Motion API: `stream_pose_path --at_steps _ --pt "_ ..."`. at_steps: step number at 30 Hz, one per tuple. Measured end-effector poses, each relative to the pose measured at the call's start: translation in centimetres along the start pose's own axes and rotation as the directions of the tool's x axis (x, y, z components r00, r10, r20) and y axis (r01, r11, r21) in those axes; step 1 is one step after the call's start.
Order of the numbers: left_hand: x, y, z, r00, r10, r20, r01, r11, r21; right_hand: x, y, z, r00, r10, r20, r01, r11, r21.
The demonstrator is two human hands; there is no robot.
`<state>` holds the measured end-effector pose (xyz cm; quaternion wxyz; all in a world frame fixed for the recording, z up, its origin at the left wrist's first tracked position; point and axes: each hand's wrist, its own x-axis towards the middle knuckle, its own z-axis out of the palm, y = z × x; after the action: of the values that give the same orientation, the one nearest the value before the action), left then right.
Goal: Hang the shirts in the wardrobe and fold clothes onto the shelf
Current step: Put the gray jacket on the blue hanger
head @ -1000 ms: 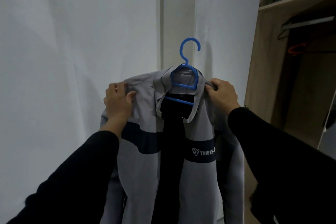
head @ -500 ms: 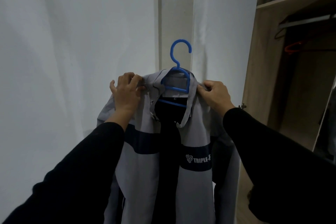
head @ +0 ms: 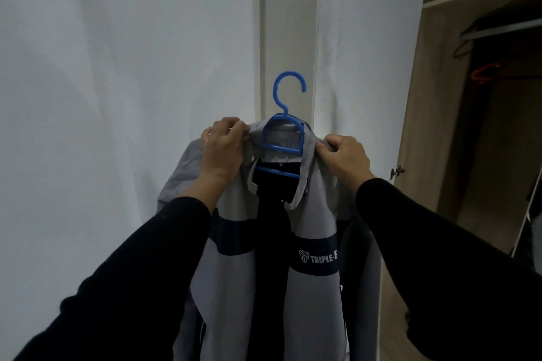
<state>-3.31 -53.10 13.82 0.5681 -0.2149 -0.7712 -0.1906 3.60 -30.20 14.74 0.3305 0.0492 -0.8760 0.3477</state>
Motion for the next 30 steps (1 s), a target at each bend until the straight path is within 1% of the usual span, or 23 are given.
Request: stream_pose_path --at_steps 2,4,7,9,10,12,14,15,17,20,22,24,26,28,29,30 --pt "0.3 0.1 -0.1 1.000 -0.025 -0.015 0.025 1.000 0.000 0.0 0.5 0.2 1.000 -0.003 -0.006 0.003 1.000 -0.021" --pt "0.7 -0.1 -0.4 0.998 -0.065 0.010 0.065 0.995 -0.078 0.1 1.1 0.1 1.000 -0.017 0.013 0.017 0.998 -0.055" --pt "1.5 -0.5 -1.0 0.977 -0.174 0.120 0.198 0.953 -0.231 0.1 1.5 -0.4 0.992 -0.048 0.115 0.066 0.986 -0.154" --pt "1.9 -0.4 -1.3 0.952 -0.258 0.165 0.295 0.919 -0.263 0.2 1.4 -0.5 0.981 -0.059 0.185 0.101 0.969 -0.224" --pt "2.2 -0.4 -1.3 0.937 -0.296 0.185 0.338 0.901 -0.271 0.3 1.4 -0.4 0.978 -0.059 0.200 0.105 0.967 -0.230" --pt "2.5 -0.5 -1.3 0.915 -0.338 0.221 0.393 0.868 -0.302 0.4 1.6 -0.3 0.984 -0.060 0.165 0.092 0.976 -0.196" --pt "2.7 -0.6 -1.2 0.899 -0.328 0.290 0.415 0.848 -0.329 0.5 1.8 -0.4 0.998 -0.035 0.049 0.041 0.990 -0.136" --pt "2.8 -0.5 -1.1 0.892 -0.307 0.331 0.414 0.849 -0.327 0.6 1.9 -0.5 1.000 -0.010 -0.006 0.009 0.995 -0.099" --pt "3.0 -0.1 -0.8 0.885 -0.243 0.396 0.368 0.887 -0.278 0.9 1.9 -0.6 0.998 0.039 -0.054 -0.041 0.999 -0.032" --pt "3.9 0.5 -0.4 0.891 -0.126 0.435 0.195 0.974 -0.118 1.6 1.9 -1.0 0.997 0.061 -0.045 -0.060 0.998 0.029" --pt "4.6 1.1 0.0 0.901 -0.114 0.420 0.150 0.987 -0.054 2.0 2.1 -1.5 0.997 0.058 -0.041 -0.056 0.998 0.037" --pt "5.2 2.1 0.6 0.919 -0.133 0.371 0.147 0.989 -0.010 2.4 2.4 -2.0 0.995 0.046 -0.084 -0.044 0.999 0.029" --pt "5.6 3.5 1.5 0.940 -0.155 0.305 0.158 0.987 0.012 2.8 2.9 -2.4 0.973 0.024 -0.230 -0.032 0.999 -0.032" --pt "6.1 4.9 2.6 0.951 -0.161 0.263 0.166 0.986 0.005 2.8 3.3 -2.8 0.928 0.021 -0.372 -0.051 0.996 -0.071" --pt "6.4 5.5 3.2 0.957 -0.157 0.245 0.162 0.987 0.001 2.7 3.6 -3.0 0.918 0.018 -0.395 -0.047 0.997 -0.064" --pt "6.6 6.1 3.8 0.962 -0.150 0.227 0.155 0.988 -0.002 2.6 3.8 -3.2 0.923 0.011 -0.384 -0.037 0.997 -0.062"
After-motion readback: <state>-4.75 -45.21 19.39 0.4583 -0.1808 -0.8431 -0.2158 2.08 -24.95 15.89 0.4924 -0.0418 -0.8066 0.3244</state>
